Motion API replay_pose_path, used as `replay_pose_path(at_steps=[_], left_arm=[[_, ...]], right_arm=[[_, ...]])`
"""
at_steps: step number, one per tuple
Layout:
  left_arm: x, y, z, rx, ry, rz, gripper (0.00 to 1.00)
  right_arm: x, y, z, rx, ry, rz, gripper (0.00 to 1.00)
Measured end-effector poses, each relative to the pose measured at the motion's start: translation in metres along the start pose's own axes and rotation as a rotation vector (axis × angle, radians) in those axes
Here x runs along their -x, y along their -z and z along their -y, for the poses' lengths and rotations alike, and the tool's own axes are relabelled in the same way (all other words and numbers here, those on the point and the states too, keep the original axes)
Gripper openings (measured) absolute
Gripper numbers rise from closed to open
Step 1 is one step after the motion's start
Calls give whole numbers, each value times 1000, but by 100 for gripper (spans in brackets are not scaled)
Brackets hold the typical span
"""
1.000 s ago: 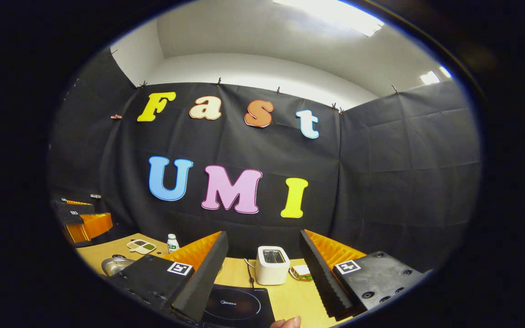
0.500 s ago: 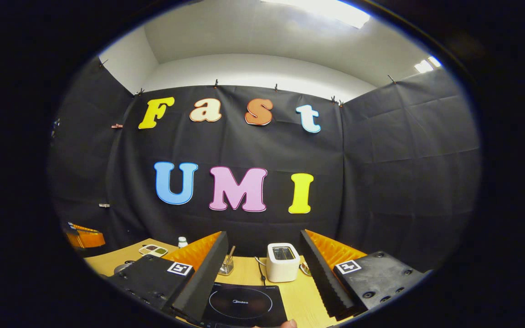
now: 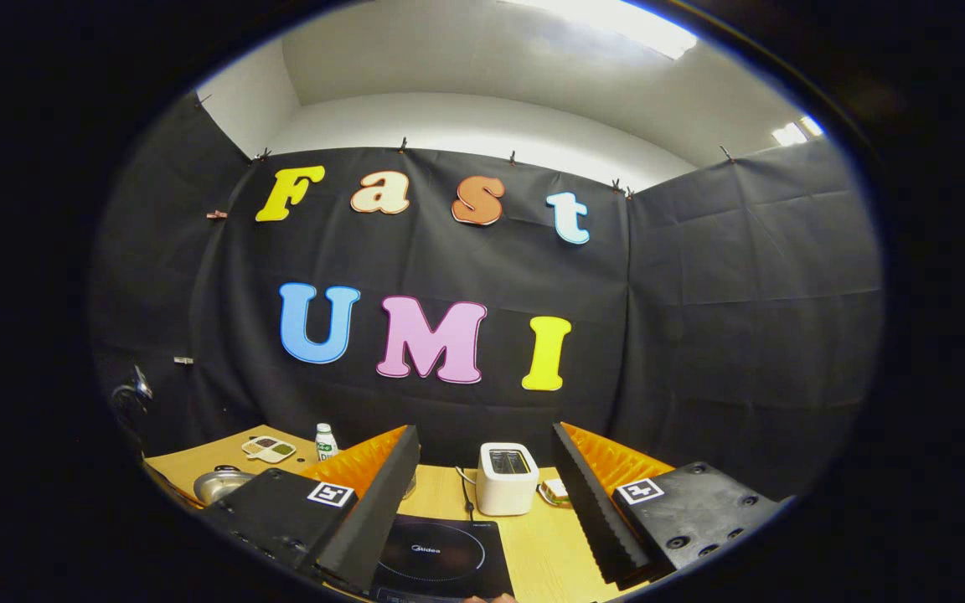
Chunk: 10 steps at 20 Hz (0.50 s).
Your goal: First push the handle of the pot to place it horizontally, then grasp the pot with both hands and set it on the induction cooktop.
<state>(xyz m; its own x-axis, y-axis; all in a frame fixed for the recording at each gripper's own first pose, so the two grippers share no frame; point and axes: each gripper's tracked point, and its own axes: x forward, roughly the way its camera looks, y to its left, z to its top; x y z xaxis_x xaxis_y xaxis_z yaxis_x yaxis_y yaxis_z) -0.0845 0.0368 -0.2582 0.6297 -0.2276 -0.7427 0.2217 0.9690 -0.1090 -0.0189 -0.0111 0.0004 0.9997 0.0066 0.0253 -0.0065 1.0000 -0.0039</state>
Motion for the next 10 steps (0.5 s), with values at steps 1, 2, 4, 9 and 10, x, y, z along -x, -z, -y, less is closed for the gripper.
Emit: replay_pose_path(at_steps=[1, 2, 4, 9, 10], left_arm=[[-8, 11, -5, 3, 2, -46, 5], [-15, 21, -6, 7, 11, -86, 5], [-30, 35, -10, 17, 29, -157, 5], [-71, 50, -23, 3, 42, -268, 5], [-77, 50, -26, -8, 35, -280, 5]], right_arm=[[0, 2, 1, 1, 6, -6, 98], [1, 3, 4, 8, 13, -9, 98], [0, 4, 5, 22, 18, -12, 98], [-2, 7, 9, 37, 35, -21, 98], [-3, 9, 9, 42, 36, -24, 98]])
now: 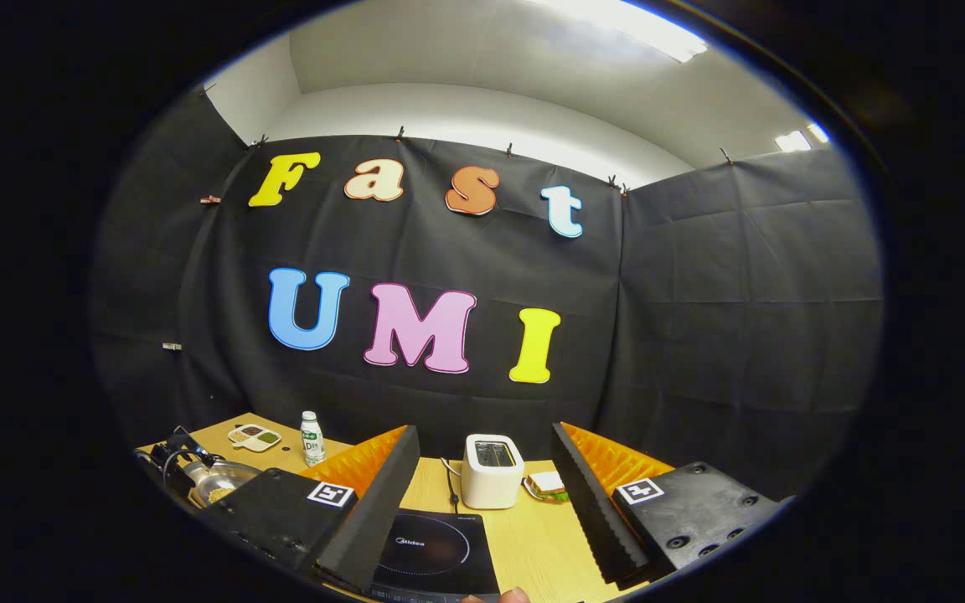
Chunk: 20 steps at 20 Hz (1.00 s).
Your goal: First push the handle of the pot to place it horizontally, then grasp the pot with both hands and set it on the induction cooktop.
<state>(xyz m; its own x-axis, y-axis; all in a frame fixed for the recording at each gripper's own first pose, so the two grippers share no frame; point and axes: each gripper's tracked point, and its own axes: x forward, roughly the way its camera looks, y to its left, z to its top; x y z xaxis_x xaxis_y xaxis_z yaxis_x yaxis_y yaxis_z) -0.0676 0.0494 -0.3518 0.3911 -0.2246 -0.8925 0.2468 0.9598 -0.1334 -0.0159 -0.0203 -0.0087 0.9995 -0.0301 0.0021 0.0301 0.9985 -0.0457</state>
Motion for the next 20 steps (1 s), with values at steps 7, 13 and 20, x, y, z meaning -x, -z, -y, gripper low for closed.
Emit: replay_pose_path(at_steps=[7, 13, 20], left_arm=[[-29, -11, -2, 22, -11, -44, 5], [-38, -27, 7, 5, -26, -55, 5], [-56, -63, 16, 27, -42, -23, 5]], right_arm=[[-8, 11, 4, 26, 14, -32, 98], [-16, 16, 4, 32, 25, -46, 98], [-23, 19, 10, 42, 52, -55, 98]])
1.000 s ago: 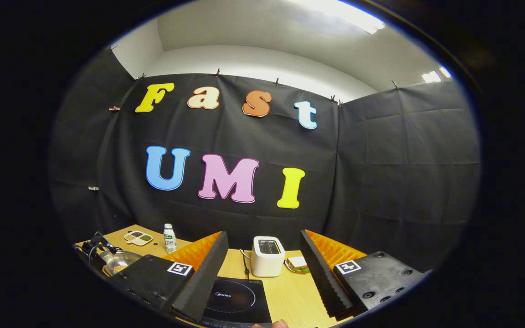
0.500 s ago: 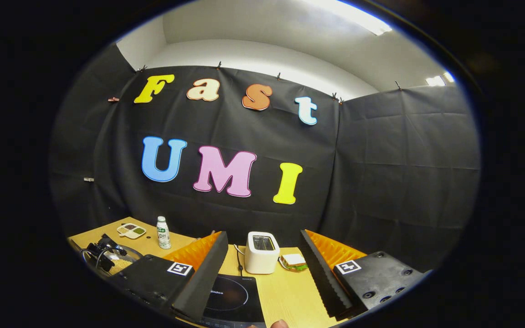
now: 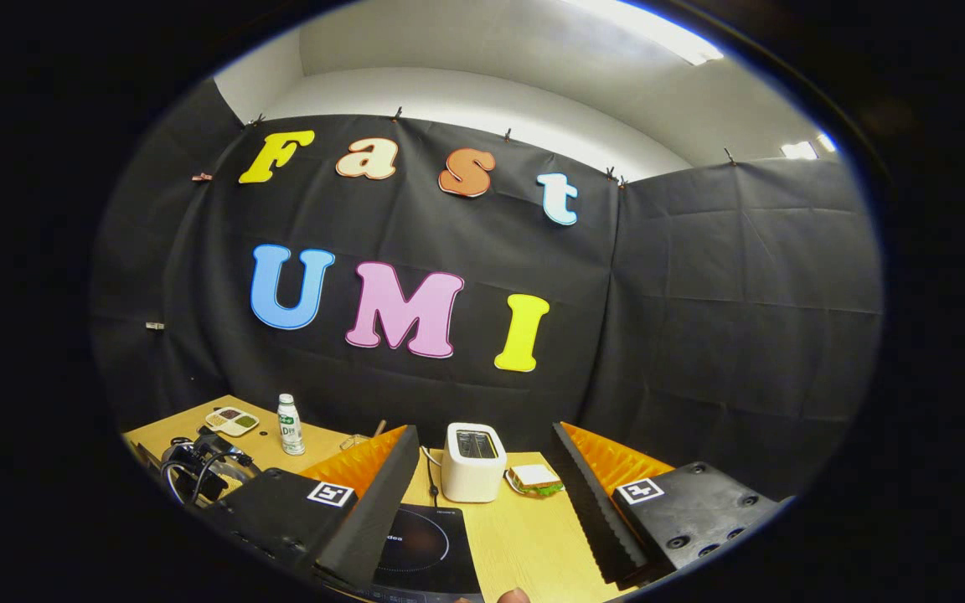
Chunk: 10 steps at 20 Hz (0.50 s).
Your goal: First push the handle of the pot to place it horizontally, then grasp the pot with both hands and set it on the induction cooktop.
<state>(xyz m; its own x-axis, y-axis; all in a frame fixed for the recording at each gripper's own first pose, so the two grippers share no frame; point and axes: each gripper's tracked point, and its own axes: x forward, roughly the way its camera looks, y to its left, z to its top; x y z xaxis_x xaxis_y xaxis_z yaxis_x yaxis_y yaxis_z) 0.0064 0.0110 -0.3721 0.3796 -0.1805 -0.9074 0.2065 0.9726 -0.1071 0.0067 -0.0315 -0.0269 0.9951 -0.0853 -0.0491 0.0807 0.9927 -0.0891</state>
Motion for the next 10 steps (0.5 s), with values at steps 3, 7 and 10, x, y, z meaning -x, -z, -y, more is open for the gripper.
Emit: replay_pose_path(at_steps=[3, 7, 10], left_arm=[[-7, -15, 2, 12, -2, 16, 5], [-18, -36, 2, 24, -2, 30, 5], [-25, -52, -1, 32, -9, 49, 5]], right_arm=[[-1, 0, 0, -1, 5, -5, 98], [-4, 3, 1, 15, 12, -8, 98], [-6, 3, 2, 19, 16, -10, 98]])
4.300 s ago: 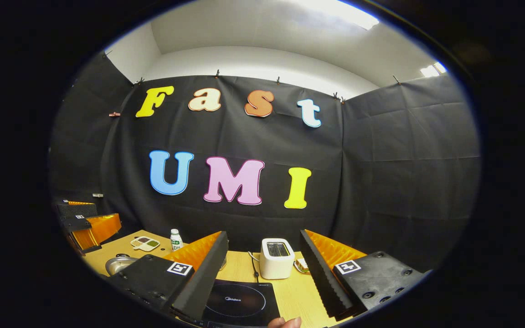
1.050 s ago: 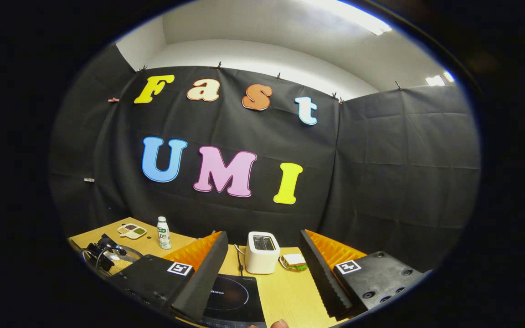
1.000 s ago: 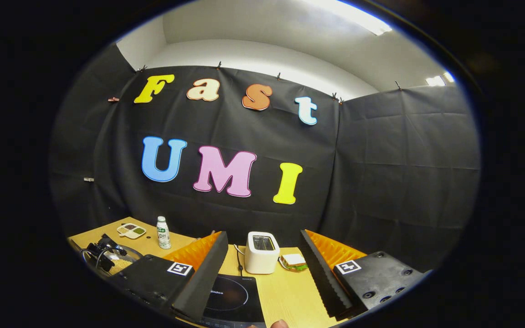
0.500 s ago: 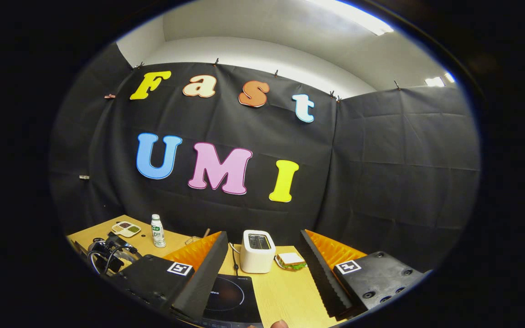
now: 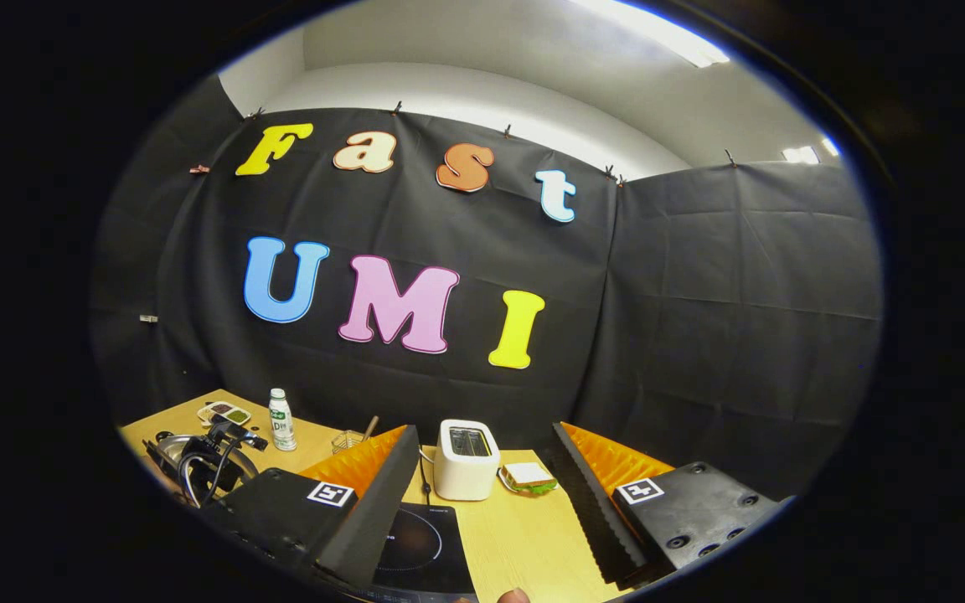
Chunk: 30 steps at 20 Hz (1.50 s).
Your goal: First push the handle of the pot to place it horizontally, then grasp the pot with both hands and set it on the induction cooktop.
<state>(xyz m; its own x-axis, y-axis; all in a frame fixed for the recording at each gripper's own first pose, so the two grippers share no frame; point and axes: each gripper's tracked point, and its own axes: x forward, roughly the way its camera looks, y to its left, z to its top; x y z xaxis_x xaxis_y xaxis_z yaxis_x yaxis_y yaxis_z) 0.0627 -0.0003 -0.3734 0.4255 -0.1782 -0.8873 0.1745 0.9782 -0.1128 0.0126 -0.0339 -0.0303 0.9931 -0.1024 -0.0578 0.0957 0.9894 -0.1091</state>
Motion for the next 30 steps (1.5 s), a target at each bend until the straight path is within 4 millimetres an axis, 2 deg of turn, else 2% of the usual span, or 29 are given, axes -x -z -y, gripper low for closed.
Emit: replay_pose_path(at_steps=[5, 8, 13, 16, 18, 20, 22, 23, 24, 25, 26, 27, 28, 30], left_arm=[[-8, -14, -4, 13, -4, 16, 5], [-2, -15, -3, 18, 6, 49, 5], [35, -23, -1, 37, 66, 196, 5], [65, -35, -17, 34, 65, 300, 5], [86, -45, -34, 32, 50, 373, 8], [103, -50, -52, 50, 43, 426, 20], [117, -52, -79, 74, 20, 467, 48], [122, -52, -97, 84, -5, 485, 55], [125, -49, -114, 88, -34, 487, 73], [126, -44, -133, 92, -68, 482, 85], [128, -39, -150, 97, -96, 473, 91], [129, -34, -164, 104, -109, 462, 87], [130, -29, -177, 110, -116, 452, 92], [130, -22, -205, 123, -132, 443, 92]], right_arm=[[-4, 5, -3, 12, 2, -22, 98], [-6, 9, -12, 10, -21, -35, 98], [-8, 11, -38, -4, -80, -36, 98], [-7, 13, -65, -27, -138, -40, 98], [-8, 19, -86, -42, -182, -59, 98], [-9, 29, -111, -78, -236, -96, 98], [-11, 40, -139, -118, -292, -135, 98], [-11, 45, -153, -129, -322, -152, 98], [-11, 53, -168, -134, -353, -172, 98], [-11, 60, -182, -139, -380, -192, 98], [-13, 65, -193, -149, -400, -211, 98], [-15, 71, -204, -160, -415, -232, 98], [-17, 79, -215, -170, -428, -256, 98], [-23, 100, -238, -183, -450, -315, 98]])
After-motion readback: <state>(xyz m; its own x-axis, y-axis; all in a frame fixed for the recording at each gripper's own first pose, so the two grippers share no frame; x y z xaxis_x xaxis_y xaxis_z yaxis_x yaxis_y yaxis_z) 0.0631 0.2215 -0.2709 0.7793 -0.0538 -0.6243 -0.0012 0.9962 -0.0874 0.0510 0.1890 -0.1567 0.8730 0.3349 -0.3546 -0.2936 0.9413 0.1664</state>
